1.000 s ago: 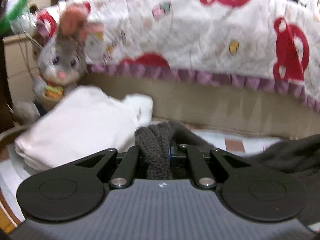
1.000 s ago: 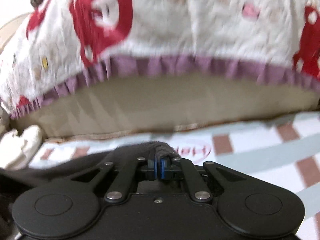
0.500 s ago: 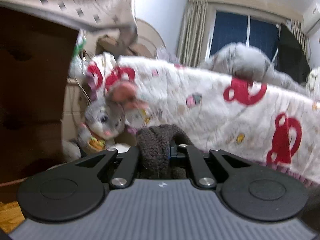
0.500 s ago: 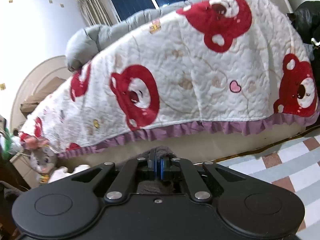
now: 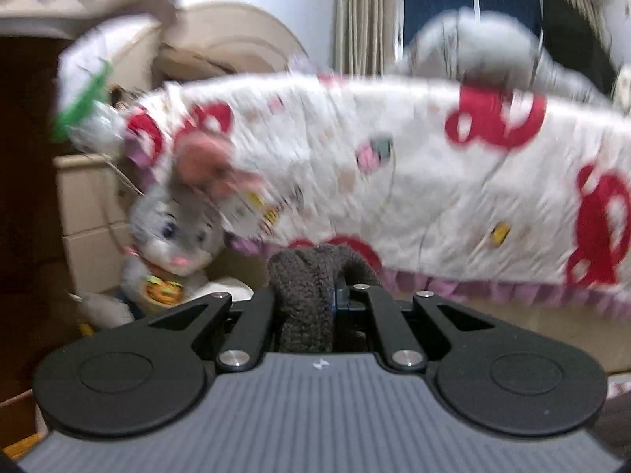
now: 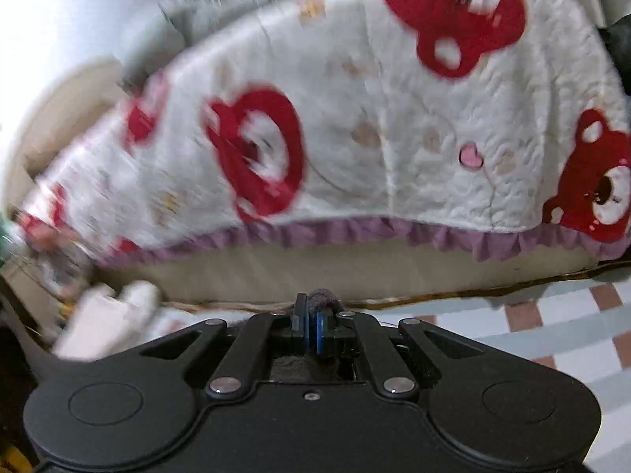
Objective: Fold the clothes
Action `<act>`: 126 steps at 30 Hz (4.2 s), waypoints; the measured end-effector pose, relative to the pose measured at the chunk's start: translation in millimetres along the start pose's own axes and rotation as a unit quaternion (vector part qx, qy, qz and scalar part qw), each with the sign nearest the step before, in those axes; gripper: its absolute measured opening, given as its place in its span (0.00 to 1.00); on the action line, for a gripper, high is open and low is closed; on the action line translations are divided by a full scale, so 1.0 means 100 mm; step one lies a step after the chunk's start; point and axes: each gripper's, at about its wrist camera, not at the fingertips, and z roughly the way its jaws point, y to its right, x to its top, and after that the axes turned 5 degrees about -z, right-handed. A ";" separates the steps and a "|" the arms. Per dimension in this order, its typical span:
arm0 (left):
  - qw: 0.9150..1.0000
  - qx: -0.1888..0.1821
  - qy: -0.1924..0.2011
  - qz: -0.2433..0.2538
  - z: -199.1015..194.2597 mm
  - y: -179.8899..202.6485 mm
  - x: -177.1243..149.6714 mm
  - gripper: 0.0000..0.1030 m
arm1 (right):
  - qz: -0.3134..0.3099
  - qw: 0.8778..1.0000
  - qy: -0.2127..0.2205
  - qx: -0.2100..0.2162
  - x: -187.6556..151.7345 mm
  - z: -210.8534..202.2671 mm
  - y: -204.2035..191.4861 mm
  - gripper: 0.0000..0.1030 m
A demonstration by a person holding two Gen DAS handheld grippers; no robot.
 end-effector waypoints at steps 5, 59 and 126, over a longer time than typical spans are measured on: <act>0.990 -0.037 -0.118 0.073 1.19 0.51 -0.48 0.13 | -0.024 0.989 -0.056 -0.135 0.01 1.39 0.20 0.35; 0.951 0.007 -0.306 0.038 0.37 -0.67 -1.94 0.15 | -0.210 0.922 -0.251 0.206 -2.11 2.26 -3.03 0.66; 0.923 -0.108 -0.366 -0.043 -0.29 -0.53 -1.92 0.55 | -0.134 0.924 -0.238 0.269 -1.91 2.01 -3.66 0.59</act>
